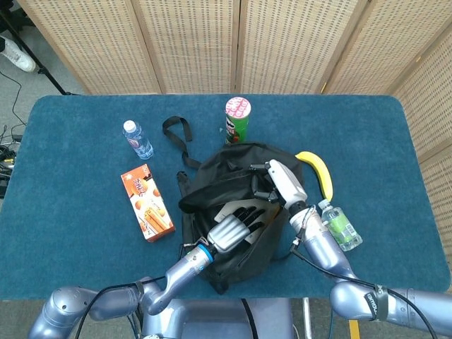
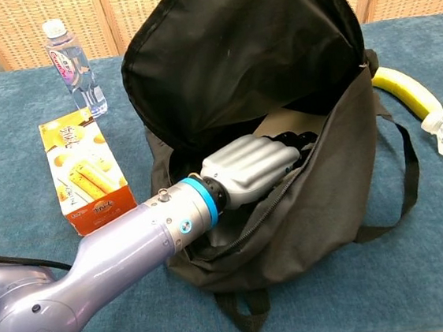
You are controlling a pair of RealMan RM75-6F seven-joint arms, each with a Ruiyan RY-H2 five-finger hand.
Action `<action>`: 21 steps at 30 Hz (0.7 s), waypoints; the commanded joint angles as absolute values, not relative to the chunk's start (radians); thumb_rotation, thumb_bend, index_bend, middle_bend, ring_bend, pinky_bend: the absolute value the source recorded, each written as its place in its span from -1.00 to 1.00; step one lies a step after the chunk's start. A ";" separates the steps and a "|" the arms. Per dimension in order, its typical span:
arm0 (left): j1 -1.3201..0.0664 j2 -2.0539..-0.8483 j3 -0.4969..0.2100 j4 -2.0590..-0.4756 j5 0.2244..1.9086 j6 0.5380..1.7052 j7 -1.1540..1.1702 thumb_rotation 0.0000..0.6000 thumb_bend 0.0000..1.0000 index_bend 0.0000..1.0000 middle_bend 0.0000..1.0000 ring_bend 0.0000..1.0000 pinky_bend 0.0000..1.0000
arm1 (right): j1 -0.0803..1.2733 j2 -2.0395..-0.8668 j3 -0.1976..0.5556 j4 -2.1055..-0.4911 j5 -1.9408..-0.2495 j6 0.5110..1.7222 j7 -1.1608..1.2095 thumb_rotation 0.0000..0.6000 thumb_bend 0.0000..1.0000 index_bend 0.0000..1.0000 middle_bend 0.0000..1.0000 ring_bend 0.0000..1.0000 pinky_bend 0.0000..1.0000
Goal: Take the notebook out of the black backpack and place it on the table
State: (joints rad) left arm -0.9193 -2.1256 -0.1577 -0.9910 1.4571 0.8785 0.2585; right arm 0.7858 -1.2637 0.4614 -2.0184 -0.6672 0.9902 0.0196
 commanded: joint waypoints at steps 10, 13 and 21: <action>-0.902 -2.148 -0.118 -0.927 1.544 1.016 0.178 1.00 0.46 0.36 -0.13 -0.28 -0.13 | 0.778 -1.251 0.444 -1.975 -0.695 0.982 0.049 1.00 0.09 0.36 0.25 0.06 -0.24; -0.885 -2.142 -0.098 -0.918 1.572 1.066 0.114 1.00 0.46 0.43 -0.06 -0.23 -0.09 | 0.771 -1.247 0.443 -1.960 -0.707 0.978 0.067 1.00 0.09 0.36 0.25 0.06 -0.24; -0.824 -2.069 -0.047 -0.975 1.619 1.172 -0.031 1.00 0.45 0.46 -0.03 -0.21 -0.08 | 0.757 -1.234 0.437 -1.915 -0.720 0.973 0.093 1.00 0.09 0.36 0.25 0.06 -0.24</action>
